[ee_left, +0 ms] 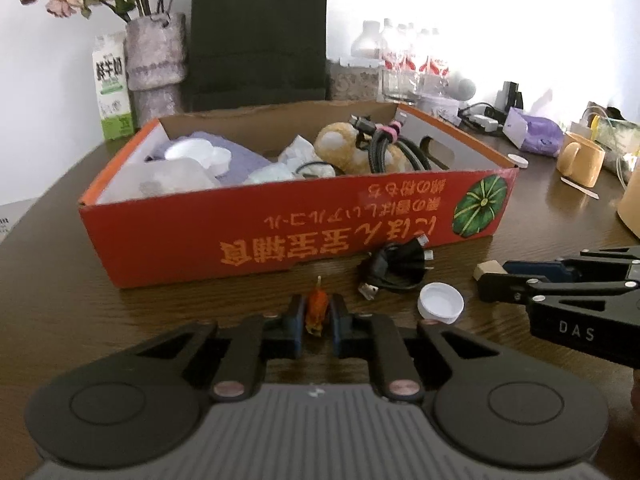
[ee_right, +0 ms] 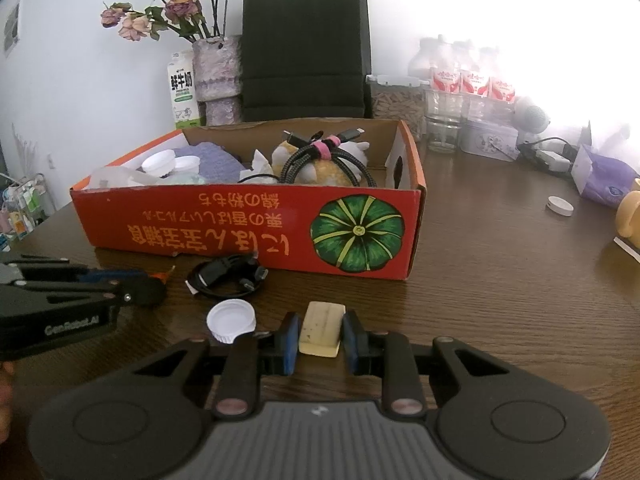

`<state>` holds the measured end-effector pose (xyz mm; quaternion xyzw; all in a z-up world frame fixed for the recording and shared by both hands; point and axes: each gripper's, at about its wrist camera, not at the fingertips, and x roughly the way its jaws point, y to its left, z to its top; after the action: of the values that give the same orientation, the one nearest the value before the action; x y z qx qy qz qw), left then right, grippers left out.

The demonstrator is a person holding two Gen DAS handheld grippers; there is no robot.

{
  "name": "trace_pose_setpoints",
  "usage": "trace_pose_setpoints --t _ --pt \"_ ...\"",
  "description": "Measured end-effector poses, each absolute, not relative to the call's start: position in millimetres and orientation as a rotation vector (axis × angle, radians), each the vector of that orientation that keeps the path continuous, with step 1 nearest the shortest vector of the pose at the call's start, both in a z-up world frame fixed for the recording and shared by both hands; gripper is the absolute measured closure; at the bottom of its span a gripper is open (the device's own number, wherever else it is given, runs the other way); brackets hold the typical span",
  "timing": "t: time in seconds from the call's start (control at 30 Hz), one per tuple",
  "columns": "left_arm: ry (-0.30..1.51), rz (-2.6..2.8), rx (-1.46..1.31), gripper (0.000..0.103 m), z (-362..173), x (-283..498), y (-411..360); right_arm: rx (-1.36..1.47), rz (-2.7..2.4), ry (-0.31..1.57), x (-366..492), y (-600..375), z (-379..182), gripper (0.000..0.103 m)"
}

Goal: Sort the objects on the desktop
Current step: 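Carry orange clip and beige block over the cardboard box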

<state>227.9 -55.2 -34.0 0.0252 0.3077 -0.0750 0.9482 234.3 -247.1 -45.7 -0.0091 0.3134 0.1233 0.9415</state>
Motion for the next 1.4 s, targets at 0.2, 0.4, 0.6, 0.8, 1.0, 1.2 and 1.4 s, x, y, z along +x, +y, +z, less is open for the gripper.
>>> trace_pose_setpoints --t 0.2,0.4,0.6,0.8,1.0,1.2,1.4 --pt "0.500 -0.152 0.024 0.089 -7 210 -45 -0.019 0.263 0.595 227 -245 -33 0.083" --pt "0.344 -0.133 -0.005 0.089 28 210 -37 -0.002 0.300 0.491 230 -234 8 0.085" --pt "0.323 -0.111 -0.041 0.089 44 233 -26 0.013 0.325 0.424 256 -213 39 0.089" --pt "0.392 -0.105 -0.053 0.089 26 227 -12 0.004 0.289 0.464 252 -224 30 0.081" --pt "0.429 -0.111 -0.086 0.089 9 218 -6 -0.019 0.292 0.621 249 -234 -16 0.070" --pt "0.423 -0.119 -0.079 0.089 9 213 -7 -0.017 0.347 0.678 262 -226 -33 0.058" --pt "0.419 -0.126 -0.084 0.089 10 207 -7 -0.006 0.364 0.678 259 -223 -33 0.092"
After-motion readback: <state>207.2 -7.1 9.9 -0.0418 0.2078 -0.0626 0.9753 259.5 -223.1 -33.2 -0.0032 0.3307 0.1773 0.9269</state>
